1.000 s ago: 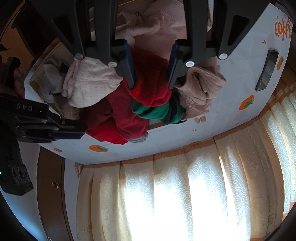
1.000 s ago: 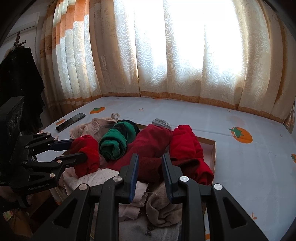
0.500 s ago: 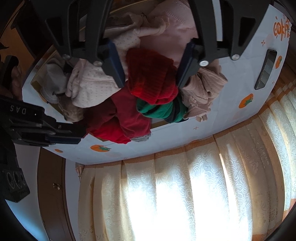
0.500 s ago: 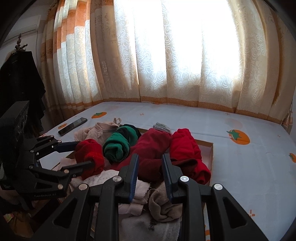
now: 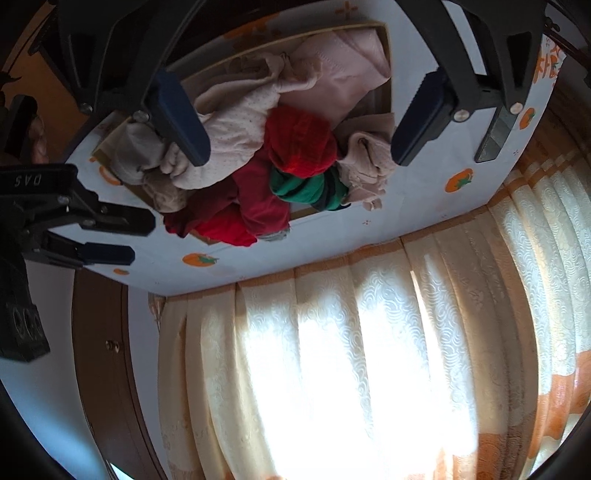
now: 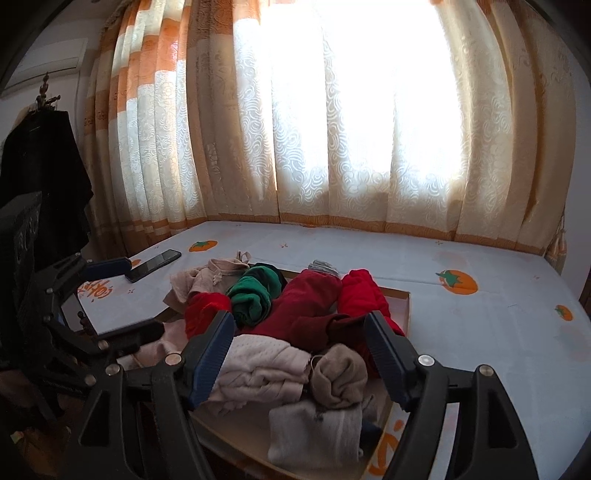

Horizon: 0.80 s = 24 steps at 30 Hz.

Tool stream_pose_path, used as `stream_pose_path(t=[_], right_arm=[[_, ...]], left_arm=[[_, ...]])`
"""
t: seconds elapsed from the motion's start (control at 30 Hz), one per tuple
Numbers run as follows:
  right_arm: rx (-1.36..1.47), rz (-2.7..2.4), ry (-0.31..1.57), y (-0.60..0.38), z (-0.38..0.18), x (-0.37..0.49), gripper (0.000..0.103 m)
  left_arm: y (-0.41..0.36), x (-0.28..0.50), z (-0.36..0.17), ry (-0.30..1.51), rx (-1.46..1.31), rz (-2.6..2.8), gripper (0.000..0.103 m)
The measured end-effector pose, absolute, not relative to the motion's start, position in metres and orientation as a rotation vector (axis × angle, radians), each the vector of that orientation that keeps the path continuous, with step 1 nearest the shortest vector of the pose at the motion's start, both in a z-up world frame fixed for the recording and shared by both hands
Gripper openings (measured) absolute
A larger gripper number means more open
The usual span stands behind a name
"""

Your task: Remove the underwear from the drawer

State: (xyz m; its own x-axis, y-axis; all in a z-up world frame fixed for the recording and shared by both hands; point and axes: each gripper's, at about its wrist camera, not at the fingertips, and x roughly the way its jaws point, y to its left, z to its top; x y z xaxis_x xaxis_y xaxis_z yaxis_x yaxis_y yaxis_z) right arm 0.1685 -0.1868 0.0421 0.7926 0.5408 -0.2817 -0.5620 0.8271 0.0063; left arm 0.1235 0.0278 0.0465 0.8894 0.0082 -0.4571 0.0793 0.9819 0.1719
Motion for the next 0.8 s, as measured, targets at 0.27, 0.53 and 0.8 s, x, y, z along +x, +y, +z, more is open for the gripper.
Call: stream_pose_path(t=[0.27, 0.53, 0.8], right_arm=[[-0.048, 0.585, 0.247, -0.199, 0.042, 0.139, 0.082], [-0.068, 0.6, 0.243, -0.195, 0.039, 0.123, 0.082], [-0.081, 0.609, 0.229, -0.191, 0.039, 0.114, 0.082]], left_arm=[[0.031, 0.095, 0.054, 0.443, 0.163, -0.036, 0.102], [0.038, 0.076, 0.056, 0.432, 0.135, -0.018, 0.102], [0.038, 0.07, 0.056, 0.433, 0.135, -0.011, 0.102]])
